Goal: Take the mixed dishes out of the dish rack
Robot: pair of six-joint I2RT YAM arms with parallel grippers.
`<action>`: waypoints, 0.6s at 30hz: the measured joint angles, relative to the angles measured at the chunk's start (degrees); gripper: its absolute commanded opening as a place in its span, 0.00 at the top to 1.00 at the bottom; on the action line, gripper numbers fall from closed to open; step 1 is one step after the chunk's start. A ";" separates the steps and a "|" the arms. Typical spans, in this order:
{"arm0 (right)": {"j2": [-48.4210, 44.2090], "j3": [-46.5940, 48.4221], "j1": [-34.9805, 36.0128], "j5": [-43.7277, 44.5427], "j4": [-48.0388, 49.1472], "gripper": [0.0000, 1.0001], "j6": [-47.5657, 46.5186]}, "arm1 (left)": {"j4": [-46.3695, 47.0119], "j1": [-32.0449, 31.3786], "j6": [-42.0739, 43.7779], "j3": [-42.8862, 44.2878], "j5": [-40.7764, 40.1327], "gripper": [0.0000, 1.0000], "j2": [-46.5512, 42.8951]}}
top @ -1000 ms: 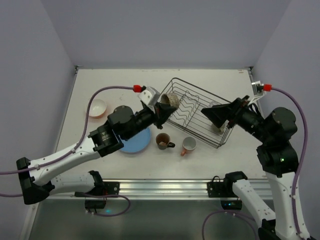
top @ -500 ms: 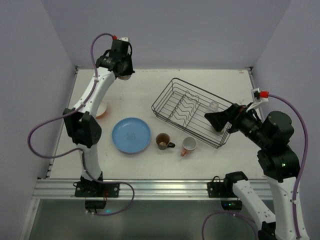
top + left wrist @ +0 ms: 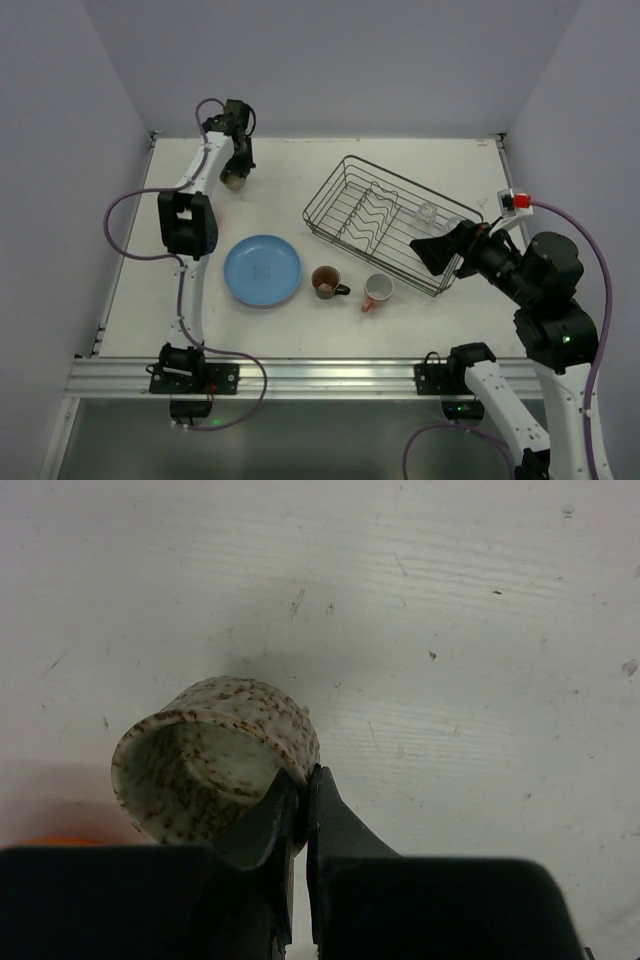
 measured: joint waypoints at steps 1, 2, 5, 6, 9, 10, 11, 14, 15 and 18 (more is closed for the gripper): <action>0.00 -0.20 0.00 0.00 -0.09 0.01 -0.04 | -0.13 -0.15 0.37 0.00 -0.15 1.00 0.74; 0.00 -0.35 0.00 -0.02 -0.15 0.01 -0.04 | -0.28 -0.31 0.74 0.00 -0.39 1.00 1.46; 0.02 -0.59 0.00 -0.09 -0.17 0.01 -0.07 | -0.46 -0.61 1.81 0.00 -0.76 1.00 3.10; 0.02 -0.70 0.00 -0.11 -0.20 0.01 -0.04 | -0.46 -0.66 2.08 0.00 -0.79 1.00 3.52; 0.07 -1.18 0.00 -0.13 -0.20 0.01 -0.07 | -0.52 -0.66 2.23 0.00 -0.72 1.00 4.46; 0.15 -1.29 0.00 -0.13 -0.20 0.01 -0.07 | -0.52 -0.66 2.25 0.00 -0.72 1.00 4.63; 0.35 -1.31 0.00 -0.13 -0.24 0.01 -0.07 | -0.52 -0.66 2.25 0.00 -0.72 1.00 4.72; 0.90 -1.42 0.00 -0.07 -0.17 0.01 -0.24 | -0.50 -0.66 2.27 0.00 -0.74 1.00 4.76; 1.14 -1.57 0.00 0.00 -0.11 0.01 -0.28 | -0.46 -0.66 2.27 0.00 -0.72 0.97 4.79; 1.84 -2.49 0.00 0.13 -0.07 0.01 -0.48 | -0.33 -0.68 2.38 -0.35 -0.68 0.88 4.76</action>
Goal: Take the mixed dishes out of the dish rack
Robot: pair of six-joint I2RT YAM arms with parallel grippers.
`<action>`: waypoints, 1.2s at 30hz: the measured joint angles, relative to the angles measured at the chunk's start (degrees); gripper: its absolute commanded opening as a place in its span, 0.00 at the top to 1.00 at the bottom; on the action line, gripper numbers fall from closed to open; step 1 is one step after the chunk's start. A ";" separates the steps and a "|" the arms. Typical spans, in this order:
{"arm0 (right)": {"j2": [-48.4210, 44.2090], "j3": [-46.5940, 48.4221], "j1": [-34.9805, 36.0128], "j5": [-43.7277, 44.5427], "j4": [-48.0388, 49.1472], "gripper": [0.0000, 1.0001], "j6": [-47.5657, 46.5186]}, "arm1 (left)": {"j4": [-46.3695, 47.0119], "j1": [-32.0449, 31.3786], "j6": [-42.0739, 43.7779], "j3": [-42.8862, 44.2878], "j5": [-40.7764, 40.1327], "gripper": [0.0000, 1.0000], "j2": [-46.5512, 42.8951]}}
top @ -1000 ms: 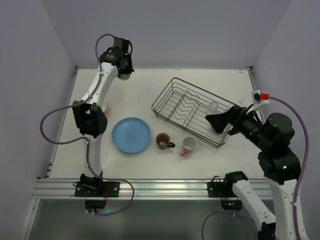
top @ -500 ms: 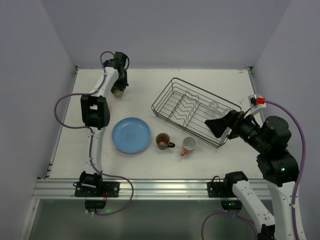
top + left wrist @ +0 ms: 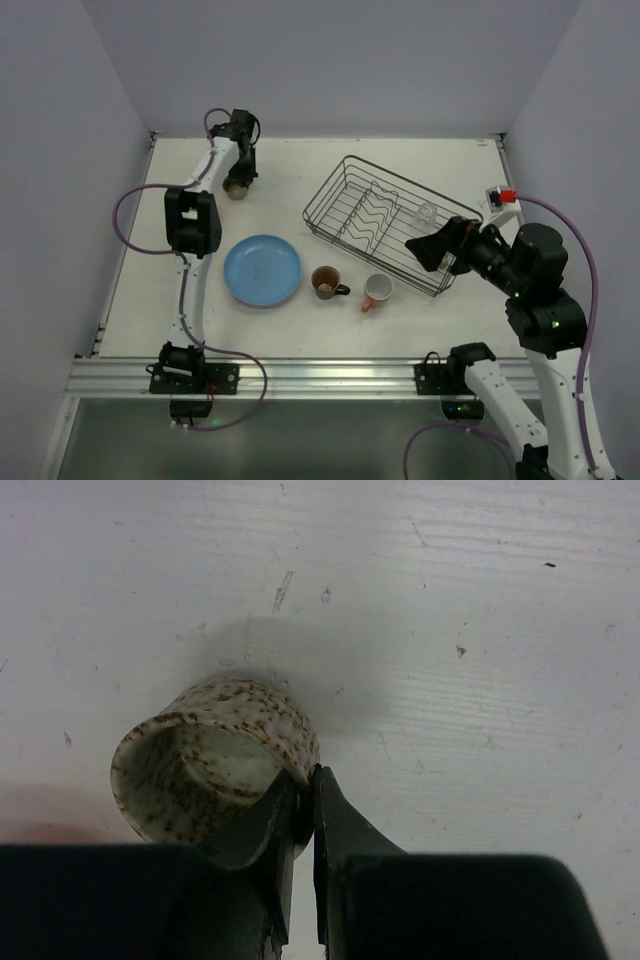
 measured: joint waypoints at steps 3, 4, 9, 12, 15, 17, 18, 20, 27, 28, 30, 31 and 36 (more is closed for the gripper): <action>0.81 -0.74 0.00 0.20 -0.09 0.01 -0.04 | 0.04 0.00 0.42 -0.83 0.13 0.81 0.00; 1.05 -0.83 0.00 0.26 -0.13 0.01 -0.07 | -0.02 0.00 0.81 -0.92 0.15 0.78 0.02; 1.31 -0.98 0.00 1.29 -0.07 0.01 -0.44 | 0.09 -0.07 1.38 -0.94 0.85 0.50 0.02; 2.08 -1.03 0.00 1.73 -0.07 0.01 -0.46 | 0.22 -0.13 1.27 -0.94 2.43 0.36 -0.15; 3.89 -1.27 0.00 3.21 0.00 0.01 -0.50 | 0.28 -0.42 1.16 -1.20 3.78 0.22 -1.22; 5.40 -1.51 0.00 5.03 -0.09 0.01 -0.55 | 0.17 -0.76 0.87 -1.92 4.39 0.14 -3.21; 6.36 -1.55 0.00 6.47 -0.09 0.01 -0.59 | 0.15 -0.94 0.85 -2.29 4.68 0.10 -4.59; 8.57 -1.64 0.00 9.66 -0.11 0.01 -0.72 | 0.59 -1.31 0.72 -3.45 5.77 0.00 -8.48; 21.40 -1.60 -0.17 20.31 0.15 0.01 -1.44 | 8.33 -4.02 -1.84 -18.14 10.99 0.00 -34.56; 23.96 -1.60 -0.28 21.64 0.17 0.01 -1.55 | 10.40 -5.14 -2.14 -21.88 10.88 0.00 -39.80; 28.98 -1.53 -0.50 23.96 0.09 0.01 -2.38 | 13.51 -8.09 -2.97 -28.39 11.08 0.00 -48.92; 31.32 -1.49 -0.70 25.03 0.09 0.01 -2.99 | 16.81 -10.05 -3.43 -33.07 11.32 0.00 -54.45; 41.05 0.13 -3.26 27.67 -0.74 0.01 -5.40 | 26.03 -16.33 -4.87 -54.01 16.17 0.00 -74.38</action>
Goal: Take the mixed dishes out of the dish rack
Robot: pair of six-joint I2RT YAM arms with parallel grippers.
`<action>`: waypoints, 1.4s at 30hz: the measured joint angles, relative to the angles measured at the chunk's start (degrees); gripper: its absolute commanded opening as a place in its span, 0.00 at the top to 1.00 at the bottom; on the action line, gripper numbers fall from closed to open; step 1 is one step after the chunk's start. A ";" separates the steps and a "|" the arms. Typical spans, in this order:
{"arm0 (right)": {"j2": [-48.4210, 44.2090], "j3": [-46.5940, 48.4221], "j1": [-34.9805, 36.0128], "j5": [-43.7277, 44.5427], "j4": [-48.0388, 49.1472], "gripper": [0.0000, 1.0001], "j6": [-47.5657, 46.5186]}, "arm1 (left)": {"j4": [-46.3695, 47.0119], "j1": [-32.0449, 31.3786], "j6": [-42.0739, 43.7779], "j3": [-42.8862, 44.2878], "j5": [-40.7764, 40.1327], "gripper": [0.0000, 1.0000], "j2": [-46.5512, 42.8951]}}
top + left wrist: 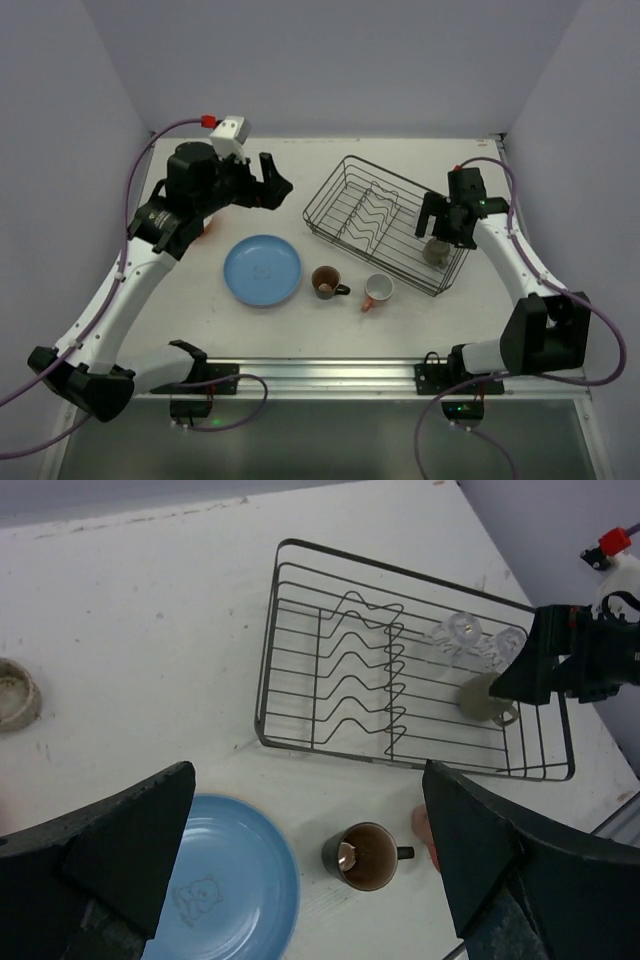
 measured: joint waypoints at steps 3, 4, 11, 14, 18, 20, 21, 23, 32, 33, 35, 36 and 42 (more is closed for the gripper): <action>5.40 2.45 -1.55 1.88 -0.11 0.01 -0.87 | 1.73 0.39 0.07 -7.76 1.33 0.00 -3.76; 6.93 3.15 -1.81 2.49 0.00 0.01 -1.05 | 2.14 0.55 0.15 -10.27 1.75 0.00 -4.04; 12.35 5.38 -1.95 4.00 0.02 0.04 -1.42 | 1.46 0.55 2.12 -23.34 1.92 0.00 -8.55; 12.85 5.35 -1.95 4.28 -0.02 0.06 -1.33 | 2.67 0.55 2.47 -25.07 1.90 0.00 -10.60; 12.98 4.96 -1.95 4.55 0.42 0.09 -1.16 | 4.22 0.55 2.78 -25.99 1.92 0.00 -10.84; 12.98 4.22 -1.95 4.50 0.94 0.11 -1.01 | 4.63 0.55 3.04 -26.58 1.92 0.00 -10.86; 12.98 3.69 -1.95 4.50 1.25 0.12 -0.98 | 4.70 0.55 3.08 -26.84 1.92 0.00 -10.84; 13.22 2.75 -1.95 4.28 1.77 0.14 -0.83 | 4.90 0.55 3.10 -27.39 2.01 0.00 -10.86; 13.84 -1.16 -1.95 3.21 5.07 0.28 0.07 | 5.44 0.55 3.15 -27.82 3.30 0.00 -10.86; 13.90 -1.25 -1.95 3.28 5.31 0.32 0.09 | 5.53 0.55 3.17 -27.87 3.30 0.00 -10.86; 14.10 -1.29 -1.95 3.23 5.64 0.46 0.07 | 5.66 0.55 3.17 -27.93 3.28 0.00 -10.86; 14.10 -1.29 -1.95 3.21 5.81 0.51 -0.09 | 5.73 0.55 3.17 -27.98 3.28 0.00 -10.86; 13.46 -1.68 -1.68 3.08 6.69 0.78 -0.13 | 5.77 0.55 3.15 -28.13 3.26 0.00 -10.86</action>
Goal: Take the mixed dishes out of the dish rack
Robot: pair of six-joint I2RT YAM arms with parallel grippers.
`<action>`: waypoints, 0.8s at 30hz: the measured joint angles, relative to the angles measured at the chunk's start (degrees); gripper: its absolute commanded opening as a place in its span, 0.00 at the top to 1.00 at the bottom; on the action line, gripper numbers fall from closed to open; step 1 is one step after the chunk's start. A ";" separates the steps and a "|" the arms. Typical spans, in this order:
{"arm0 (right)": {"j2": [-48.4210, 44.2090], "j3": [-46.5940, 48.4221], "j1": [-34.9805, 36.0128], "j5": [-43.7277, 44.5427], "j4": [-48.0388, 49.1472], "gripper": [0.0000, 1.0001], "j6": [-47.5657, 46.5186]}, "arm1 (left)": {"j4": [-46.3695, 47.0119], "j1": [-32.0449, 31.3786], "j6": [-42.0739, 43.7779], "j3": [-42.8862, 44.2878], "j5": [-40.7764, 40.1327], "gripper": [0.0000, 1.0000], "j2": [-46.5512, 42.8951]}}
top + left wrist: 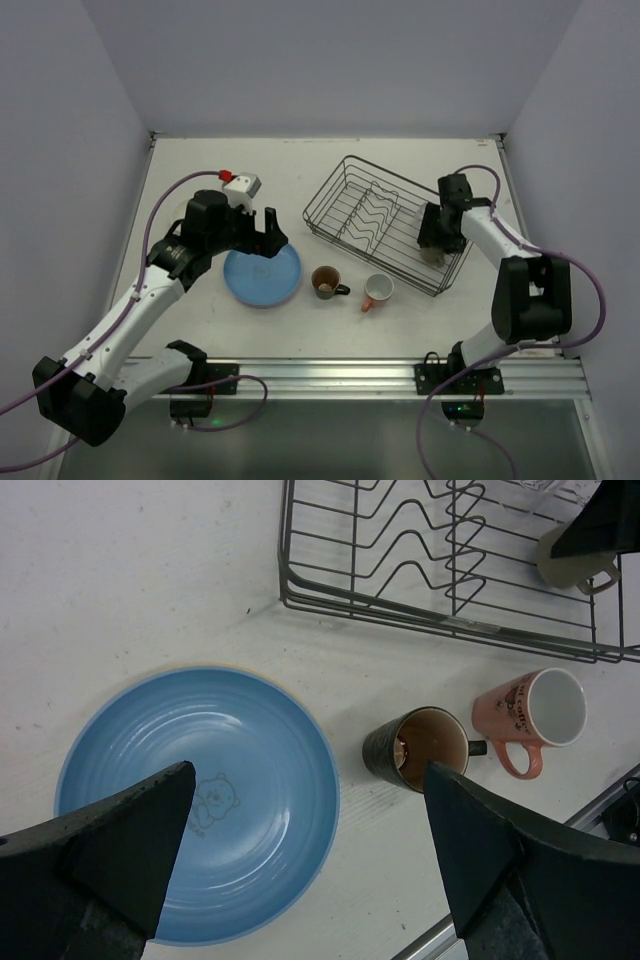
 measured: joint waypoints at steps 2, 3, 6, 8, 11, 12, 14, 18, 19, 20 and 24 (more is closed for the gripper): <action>-1.27 -0.52 0.11 -0.79 -0.02 0.81 -0.02 | 0.00 0.00 0.00 0.00 0.02 0.00 -0.02; -2.27 -0.92 0.22 -1.33 -0.02 0.82 0.00 | 0.00 0.00 -0.02 0.00 0.02 0.00 -0.04; -6.86 -1.53 0.55 -3.08 -0.31 0.83 0.02 | 0.02 0.00 -0.09 0.00 0.15 0.00 -0.22; -10.45 -1.57 0.68 -4.42 -0.24 0.84 0.04 | 0.17 0.00 -0.20 0.00 0.48 0.00 -0.42; -16.46 -1.57 0.79 -6.91 -0.24 0.88 0.22 | 0.87 0.00 -1.33 0.00 1.64 0.00 -0.96; -18.21 -1.57 0.79 -7.76 -0.22 0.92 0.33 | 1.44 0.02 -2.01 -0.02 2.54 0.00 -1.33; -22.67 -1.57 0.79 -10.67 -0.07 0.94 0.92 | 4.68 0.04 -4.20 -0.87 5.22 0.00 -2.58; -30.69 -1.64 0.76 -18.80 1.97 1.00 3.45 | 16.39 -1.01 -9.42 -5.60 12.09 0.00 -7.08; -32.59 -1.90 0.76 -21.75 3.23 1.00 4.52 | 20.24 -1.97 -10.75 -7.19 13.60 0.00 -8.50; -34.36 -2.12 0.76 -24.79 4.39 1.00 5.68 | 24.94 -3.19 -11.89 -8.92 14.86 0.00 -9.90; -40.24 -5.77 0.85 -38.75 13.44 1.00 13.14 | 42.97 -8.07 -15.80 -13.97 20.31 0.00 -12.22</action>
